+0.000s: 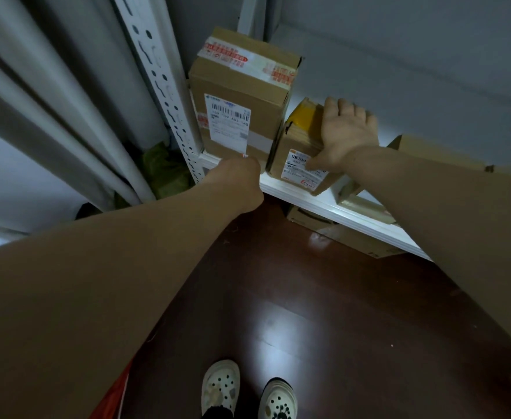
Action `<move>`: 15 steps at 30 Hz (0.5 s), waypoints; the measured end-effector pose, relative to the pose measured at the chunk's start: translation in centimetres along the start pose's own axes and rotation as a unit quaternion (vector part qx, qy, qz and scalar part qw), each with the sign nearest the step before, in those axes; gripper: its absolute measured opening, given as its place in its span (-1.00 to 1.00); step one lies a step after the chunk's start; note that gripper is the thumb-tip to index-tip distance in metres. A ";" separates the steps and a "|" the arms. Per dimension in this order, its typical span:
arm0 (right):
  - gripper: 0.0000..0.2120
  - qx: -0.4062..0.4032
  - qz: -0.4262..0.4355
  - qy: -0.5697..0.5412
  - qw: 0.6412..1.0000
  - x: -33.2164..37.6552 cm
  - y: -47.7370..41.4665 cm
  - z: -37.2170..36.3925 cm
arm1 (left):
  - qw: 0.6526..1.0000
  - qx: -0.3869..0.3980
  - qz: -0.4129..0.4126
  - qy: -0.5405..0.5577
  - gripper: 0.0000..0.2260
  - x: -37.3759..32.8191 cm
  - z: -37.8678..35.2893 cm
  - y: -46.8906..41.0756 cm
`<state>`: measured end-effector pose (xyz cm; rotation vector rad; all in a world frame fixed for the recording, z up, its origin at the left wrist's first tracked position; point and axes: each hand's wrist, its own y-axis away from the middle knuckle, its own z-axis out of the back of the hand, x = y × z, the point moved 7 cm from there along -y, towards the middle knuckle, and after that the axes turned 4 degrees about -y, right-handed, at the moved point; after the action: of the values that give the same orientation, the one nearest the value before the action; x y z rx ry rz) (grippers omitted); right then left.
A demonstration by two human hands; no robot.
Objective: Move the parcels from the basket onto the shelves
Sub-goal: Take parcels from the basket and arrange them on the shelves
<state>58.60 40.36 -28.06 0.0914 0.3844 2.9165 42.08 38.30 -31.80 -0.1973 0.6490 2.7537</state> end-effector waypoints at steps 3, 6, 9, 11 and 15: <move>0.14 -0.011 0.007 0.009 1.000 0.6 1.4 1.0 | 1.000 -0.007 0.004 0.009 -0.68 0.3 0.9 1.3; -0.01 -0.053 0.060 -0.001 0.997 3.1 4.1 2.6 | 0.999 -0.024 0.017 0.028 -0.65 1.3 2.4 3.9; -0.15 -0.054 0.154 -0.010 0.987 8.4 7.9 3.6 | 0.997 -0.031 0.048 0.050 -0.65 4.4 4.0 8.1; -0.22 -0.035 0.217 -0.010 0.976 13.3 10.9 3.9 | 0.992 -0.043 0.091 0.079 -0.69 8.0 4.9 11.9; -0.33 -0.010 0.356 -0.039 0.934 24.4 17.1 3.8 | 0.972 -0.061 0.192 0.125 -0.63 17.0 5.8 21.3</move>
<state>31.83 30.10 -19.03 0.4259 0.3649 3.6104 18.79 27.28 -21.26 -0.5019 0.6367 3.1771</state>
